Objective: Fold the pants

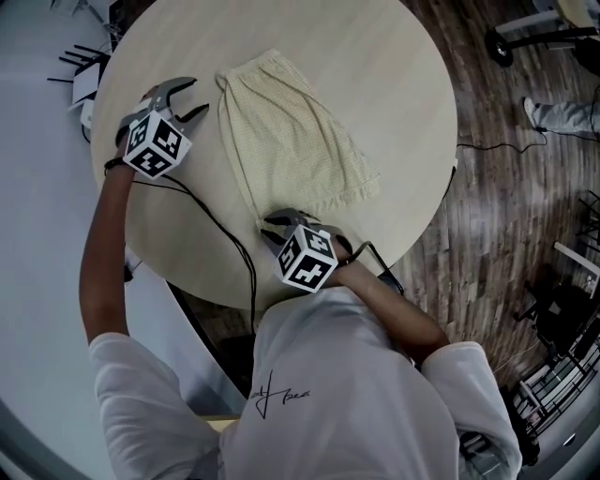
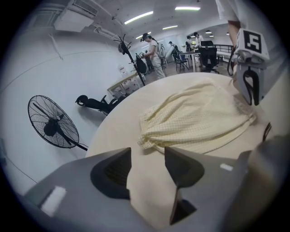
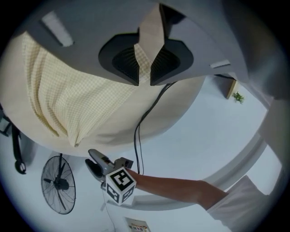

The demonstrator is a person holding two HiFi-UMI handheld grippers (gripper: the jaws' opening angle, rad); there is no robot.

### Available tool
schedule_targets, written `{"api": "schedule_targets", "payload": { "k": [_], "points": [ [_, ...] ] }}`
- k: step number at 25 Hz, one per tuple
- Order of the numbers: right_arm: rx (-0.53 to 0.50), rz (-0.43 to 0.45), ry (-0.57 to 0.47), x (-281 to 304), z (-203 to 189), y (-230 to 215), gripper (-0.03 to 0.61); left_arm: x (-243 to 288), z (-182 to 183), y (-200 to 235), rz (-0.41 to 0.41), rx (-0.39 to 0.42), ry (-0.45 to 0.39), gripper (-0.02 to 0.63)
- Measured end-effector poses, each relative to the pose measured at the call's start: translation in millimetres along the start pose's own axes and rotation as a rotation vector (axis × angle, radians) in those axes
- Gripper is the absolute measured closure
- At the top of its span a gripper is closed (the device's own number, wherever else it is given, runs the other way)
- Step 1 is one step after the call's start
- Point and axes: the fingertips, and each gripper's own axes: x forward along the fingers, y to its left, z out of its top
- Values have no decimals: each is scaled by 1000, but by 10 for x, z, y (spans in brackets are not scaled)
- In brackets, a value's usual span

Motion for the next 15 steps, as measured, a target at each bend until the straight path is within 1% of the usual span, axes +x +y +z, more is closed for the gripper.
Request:
{"api": "schedule_targets", "payload": {
  "k": [1, 3, 6, 9, 11, 15],
  "points": [
    [19, -10, -14, -34, 19, -26, 517, -40, 1, -31, 8, -1, 1, 337],
    [72, -30, -45, -121, 53, -99, 518, -125, 12, -54, 42, -7, 4, 392],
    [140, -64, -97, -305, 85, -232, 518, -234, 86, -78, 93, -43, -9, 426],
    [154, -103, -134, -496, 87, -330, 518, -322, 164, -163, 120, -79, -26, 444],
    [159, -121, -155, -600, 70, -363, 518, -409, 214, -201, 140, -120, -42, 463],
    [167, -161, -199, -826, 51, -425, 520, -630, 379, -171, 207, -199, -81, 491]
  ]
}}
